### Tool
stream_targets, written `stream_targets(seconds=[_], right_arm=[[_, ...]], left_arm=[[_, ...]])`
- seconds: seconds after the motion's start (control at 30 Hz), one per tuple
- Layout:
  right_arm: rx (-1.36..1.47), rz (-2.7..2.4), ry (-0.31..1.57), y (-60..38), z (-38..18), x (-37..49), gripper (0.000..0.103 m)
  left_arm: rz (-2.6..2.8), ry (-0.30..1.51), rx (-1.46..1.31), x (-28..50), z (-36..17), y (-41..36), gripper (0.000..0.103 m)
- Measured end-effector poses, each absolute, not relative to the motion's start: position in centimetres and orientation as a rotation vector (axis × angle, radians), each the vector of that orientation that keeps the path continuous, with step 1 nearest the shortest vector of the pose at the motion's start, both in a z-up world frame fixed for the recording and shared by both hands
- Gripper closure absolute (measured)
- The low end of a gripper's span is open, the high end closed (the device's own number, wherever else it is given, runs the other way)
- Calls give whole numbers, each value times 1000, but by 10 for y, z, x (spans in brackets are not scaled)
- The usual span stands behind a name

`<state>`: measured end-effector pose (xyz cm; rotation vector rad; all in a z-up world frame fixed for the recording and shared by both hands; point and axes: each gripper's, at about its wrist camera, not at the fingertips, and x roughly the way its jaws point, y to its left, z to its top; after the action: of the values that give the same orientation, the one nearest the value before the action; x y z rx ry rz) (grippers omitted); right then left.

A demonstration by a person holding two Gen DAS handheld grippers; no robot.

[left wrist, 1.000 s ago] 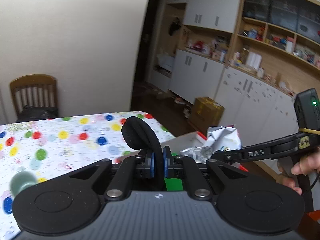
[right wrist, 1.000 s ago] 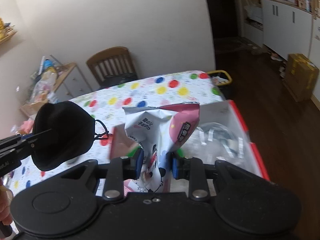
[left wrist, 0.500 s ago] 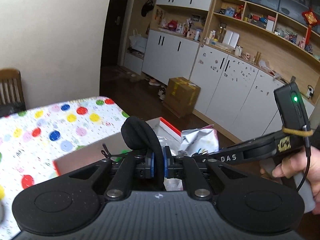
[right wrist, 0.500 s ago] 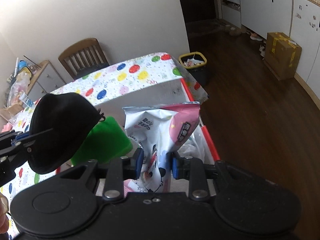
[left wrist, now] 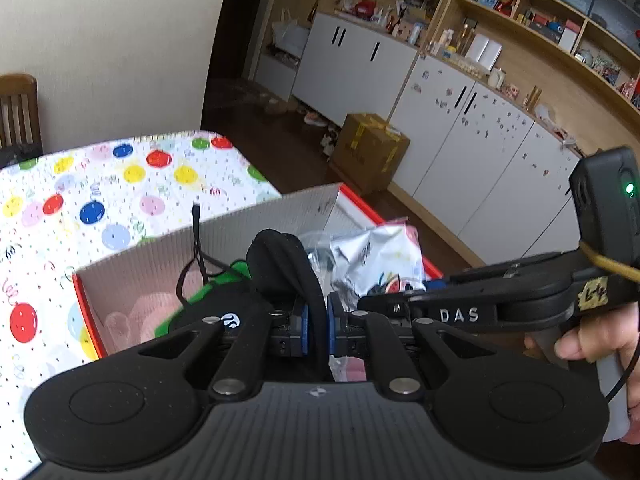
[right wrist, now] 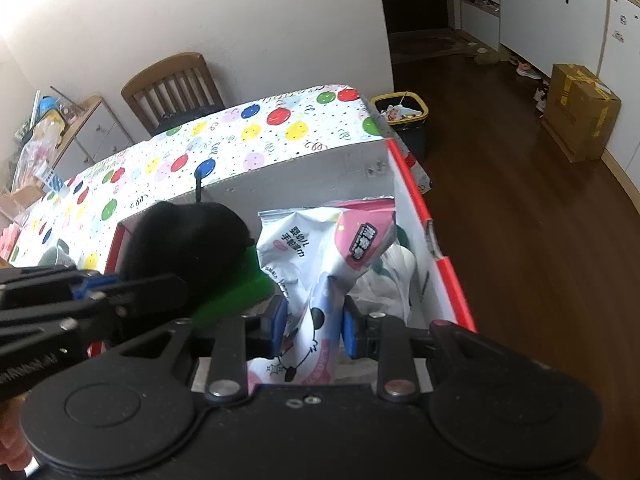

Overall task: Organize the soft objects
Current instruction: 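Lower the mask into the box with left tool while right tool releases the packet inside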

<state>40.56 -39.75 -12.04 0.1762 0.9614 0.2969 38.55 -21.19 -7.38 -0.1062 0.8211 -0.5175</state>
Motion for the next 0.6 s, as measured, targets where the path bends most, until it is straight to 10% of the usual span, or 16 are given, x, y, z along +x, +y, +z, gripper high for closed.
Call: stream_targets(seconds=[0.6], right_arm=[[146, 324, 949, -398, -114, 397, 66]], left_arm=[[-527, 903, -8, 379, -103, -229, 91]])
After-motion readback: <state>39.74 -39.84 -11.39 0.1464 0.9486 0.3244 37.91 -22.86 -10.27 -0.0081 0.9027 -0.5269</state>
